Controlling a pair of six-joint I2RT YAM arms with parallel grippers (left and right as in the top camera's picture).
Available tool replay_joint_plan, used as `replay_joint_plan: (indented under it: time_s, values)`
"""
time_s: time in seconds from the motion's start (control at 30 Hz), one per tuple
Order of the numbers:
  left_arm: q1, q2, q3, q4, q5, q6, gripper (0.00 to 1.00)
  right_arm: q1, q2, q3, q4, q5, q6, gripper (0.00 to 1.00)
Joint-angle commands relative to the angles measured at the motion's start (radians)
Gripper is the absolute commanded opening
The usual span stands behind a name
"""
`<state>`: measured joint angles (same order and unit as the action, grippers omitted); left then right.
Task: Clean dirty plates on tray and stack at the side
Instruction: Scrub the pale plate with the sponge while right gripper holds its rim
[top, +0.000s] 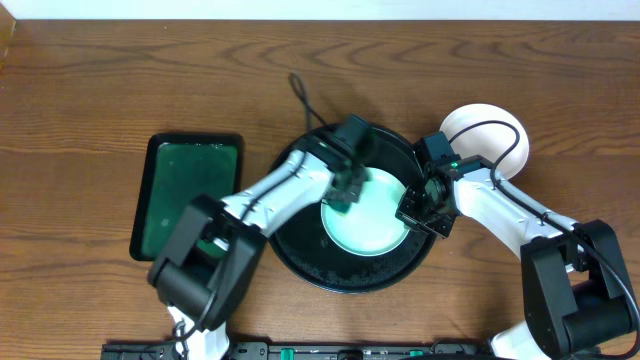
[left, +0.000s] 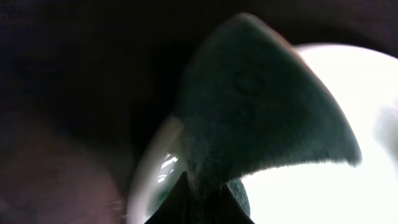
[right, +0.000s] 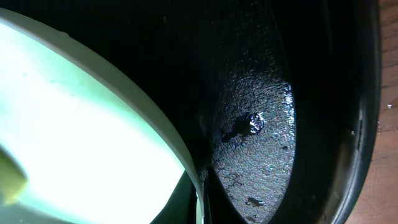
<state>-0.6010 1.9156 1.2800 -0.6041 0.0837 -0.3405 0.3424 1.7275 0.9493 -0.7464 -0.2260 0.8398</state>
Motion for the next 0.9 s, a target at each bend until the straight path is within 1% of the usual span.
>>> replay_joint_plan:
  time_s: [0.0,0.13,0.23,0.3,0.4,0.53,0.73,0.87]
  values:
    - [0.103,-0.024,0.029,-0.053,-0.086,-0.024,0.07,-0.021,0.025,-0.008,-0.013,0.090,0.007,0.01]
    - [0.146,-0.024,0.029,-0.146,0.012,-0.006,0.07,-0.021,0.025,-0.008,-0.013,0.091,0.000,0.01]
    - [0.130,-0.024,0.029,-0.188,0.056,0.039,0.07,-0.021,0.025,-0.008,-0.013,0.090,-0.003,0.01]
    - [0.111,-0.024,0.029,-0.198,0.066,0.045,0.08,-0.021,0.025,-0.008,-0.013,0.090,-0.004,0.01]
    - [0.073,-0.024,0.029,-0.200,0.066,0.044,0.07,-0.021,0.025,-0.008,-0.013,0.090,-0.008,0.01]
    - [0.038,-0.040,0.029,-0.164,0.066,0.044,0.07,-0.021,0.025,-0.008,-0.013,0.090,-0.011,0.01]
    - [0.039,-0.146,0.040,-0.163,0.068,0.029,0.07,-0.021,0.025,-0.008,-0.013,0.090,-0.012,0.01]
    - [0.039,-0.198,0.040,-0.161,0.148,0.019,0.07,-0.021,0.025,-0.008,-0.013,0.088,-0.015,0.01]
